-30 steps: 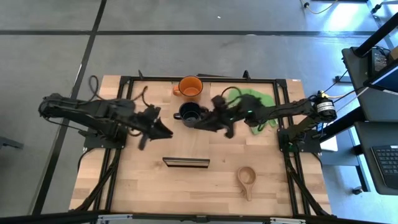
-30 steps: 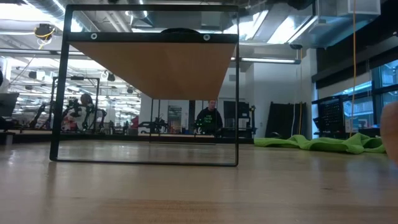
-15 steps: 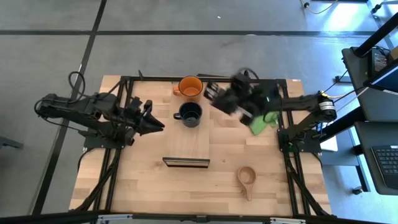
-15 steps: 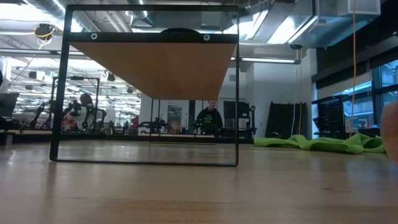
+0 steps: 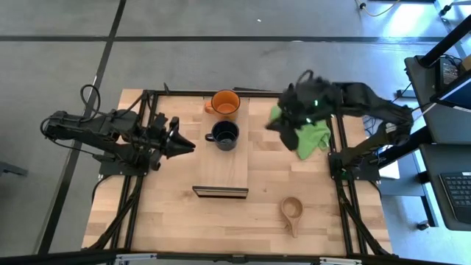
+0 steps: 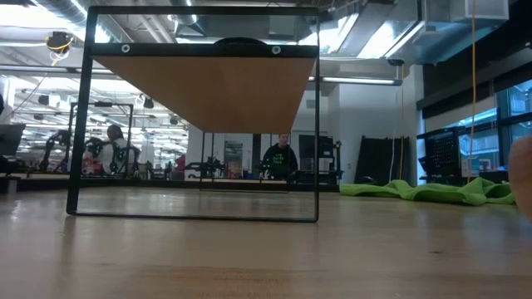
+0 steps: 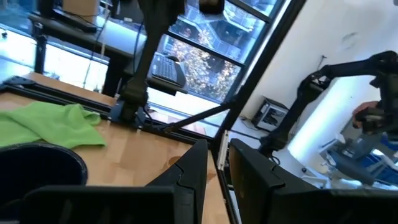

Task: Stack small to large cups/mugs on shelf
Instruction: Put the brown mug on the shelf

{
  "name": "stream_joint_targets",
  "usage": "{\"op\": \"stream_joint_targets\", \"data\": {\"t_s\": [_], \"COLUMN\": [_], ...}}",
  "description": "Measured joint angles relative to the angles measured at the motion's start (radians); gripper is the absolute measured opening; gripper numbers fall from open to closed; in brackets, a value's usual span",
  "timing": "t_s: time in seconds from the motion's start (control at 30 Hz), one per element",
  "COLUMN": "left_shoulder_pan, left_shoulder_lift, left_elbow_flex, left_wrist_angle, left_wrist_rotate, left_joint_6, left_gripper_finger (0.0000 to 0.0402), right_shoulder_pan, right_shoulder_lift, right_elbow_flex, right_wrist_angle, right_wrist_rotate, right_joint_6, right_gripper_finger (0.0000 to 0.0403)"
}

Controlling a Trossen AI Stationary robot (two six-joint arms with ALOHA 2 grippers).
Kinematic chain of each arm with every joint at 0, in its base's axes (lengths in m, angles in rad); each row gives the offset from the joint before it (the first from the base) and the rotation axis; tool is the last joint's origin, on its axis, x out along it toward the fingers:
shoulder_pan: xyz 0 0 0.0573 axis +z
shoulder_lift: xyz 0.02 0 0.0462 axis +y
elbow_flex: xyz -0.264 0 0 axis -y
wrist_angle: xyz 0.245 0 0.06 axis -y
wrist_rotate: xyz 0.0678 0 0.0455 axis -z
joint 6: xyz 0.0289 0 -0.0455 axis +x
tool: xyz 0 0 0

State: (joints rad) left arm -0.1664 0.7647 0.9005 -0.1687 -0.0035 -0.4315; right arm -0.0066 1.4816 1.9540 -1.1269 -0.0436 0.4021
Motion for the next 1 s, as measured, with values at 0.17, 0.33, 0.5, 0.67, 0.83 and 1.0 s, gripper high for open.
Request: {"op": "stream_joint_targets", "data": {"t_s": [0.17,0.33,0.5,0.67,0.83,1.0], "left_shoulder_pan": [0.0,0.0,0.0,0.001,0.001,0.014], "left_shoulder_lift": [0.0,0.0,0.001,0.001,0.001,0.001], "left_elbow_flex": [0.0,0.0,0.0,0.0,0.0,0.0], "left_wrist_angle": [0.001,0.001,0.001,0.0,-0.01,-0.035], "left_wrist_rotate": [-0.003,0.002,0.011,0.012,-0.001,-0.013], "left_joint_6": [0.021,0.023,0.024,0.019,-0.002,-0.029], "left_gripper_finger": [0.0063,0.0063,0.0063,0.0063,0.0063,0.0063], "right_shoulder_pan": [0.127,0.281,0.434,0.524,0.569,0.61], "right_shoulder_lift": [-0.056,-0.202,-0.385,-0.469,-0.449,-0.388], "right_elbow_flex": [-0.13,-0.413,-0.727,-0.99,-1.168,-1.223], "right_wrist_angle": [-0.252,-0.229,-0.103,0.109,0.405,0.462], "right_wrist_rotate": [0.083,0.069,0.158,0.117,0.068,0.074], "right_joint_6": [0.21,0.483,0.823,1.067,1.148,1.169], "right_gripper_finger": [0.002,0.0017,0.0014,0.0048,0.0109,0.0125]}}
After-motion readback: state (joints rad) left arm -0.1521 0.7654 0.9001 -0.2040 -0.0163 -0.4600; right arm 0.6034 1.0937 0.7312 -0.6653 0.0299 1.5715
